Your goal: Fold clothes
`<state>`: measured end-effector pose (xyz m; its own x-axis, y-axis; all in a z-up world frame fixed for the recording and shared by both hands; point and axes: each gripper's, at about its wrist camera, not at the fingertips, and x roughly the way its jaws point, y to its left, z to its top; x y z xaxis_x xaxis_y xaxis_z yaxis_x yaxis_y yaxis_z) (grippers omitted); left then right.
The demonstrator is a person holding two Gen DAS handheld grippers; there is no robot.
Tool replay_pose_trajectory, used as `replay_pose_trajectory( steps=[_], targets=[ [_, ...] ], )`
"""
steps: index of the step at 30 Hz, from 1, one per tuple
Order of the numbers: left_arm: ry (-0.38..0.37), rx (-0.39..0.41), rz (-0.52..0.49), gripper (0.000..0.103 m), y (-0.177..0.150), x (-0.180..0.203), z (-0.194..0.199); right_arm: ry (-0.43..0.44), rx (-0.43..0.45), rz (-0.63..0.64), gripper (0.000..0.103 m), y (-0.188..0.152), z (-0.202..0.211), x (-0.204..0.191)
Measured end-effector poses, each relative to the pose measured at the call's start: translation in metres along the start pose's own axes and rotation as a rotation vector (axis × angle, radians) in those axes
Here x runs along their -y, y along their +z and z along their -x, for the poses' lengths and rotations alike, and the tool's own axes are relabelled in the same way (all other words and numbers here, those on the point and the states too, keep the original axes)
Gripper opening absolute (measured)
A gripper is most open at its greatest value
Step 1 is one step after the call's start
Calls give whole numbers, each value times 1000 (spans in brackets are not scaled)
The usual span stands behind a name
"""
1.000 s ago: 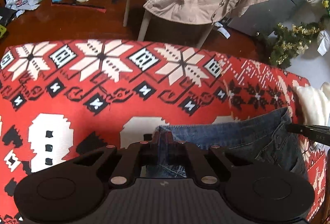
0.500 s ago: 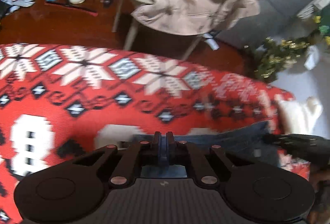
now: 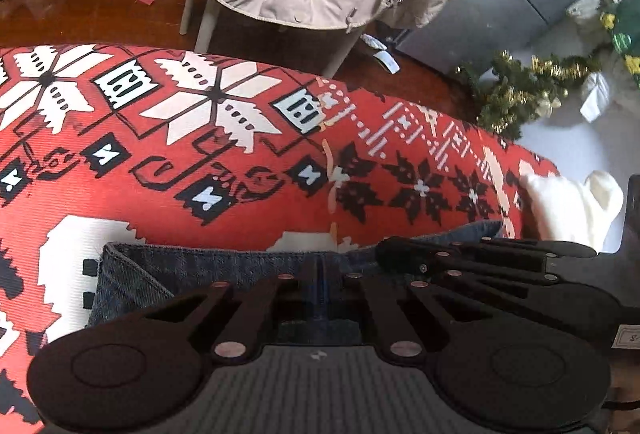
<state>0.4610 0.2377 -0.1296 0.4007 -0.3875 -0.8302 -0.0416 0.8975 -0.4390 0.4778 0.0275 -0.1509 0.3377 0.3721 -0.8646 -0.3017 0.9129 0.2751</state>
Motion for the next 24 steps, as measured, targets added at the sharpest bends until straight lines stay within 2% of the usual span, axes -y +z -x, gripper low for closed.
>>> replay_pose_trajectory(
  steps=[6,10,13,16,19,24],
  targets=[
    [-4,28,-13,4,3,7,18,-3,57,-68,4,6,22,15],
    [-13,28,-44,5,-18,27,39,-19,73,-100,4,-11,58,33],
    [-12,25,-52,5,-45,40,49,-54,68,-80,5,-39,88,39],
    [8,-10,-61,5,-72,51,45,-99,56,-67,9,-69,108,43],
    [18,-53,-72,5,-97,60,37,-161,44,-111,9,-97,121,60],
    [-24,-36,-76,8,-115,75,27,-215,41,-197,11,-133,138,95]
  ],
)
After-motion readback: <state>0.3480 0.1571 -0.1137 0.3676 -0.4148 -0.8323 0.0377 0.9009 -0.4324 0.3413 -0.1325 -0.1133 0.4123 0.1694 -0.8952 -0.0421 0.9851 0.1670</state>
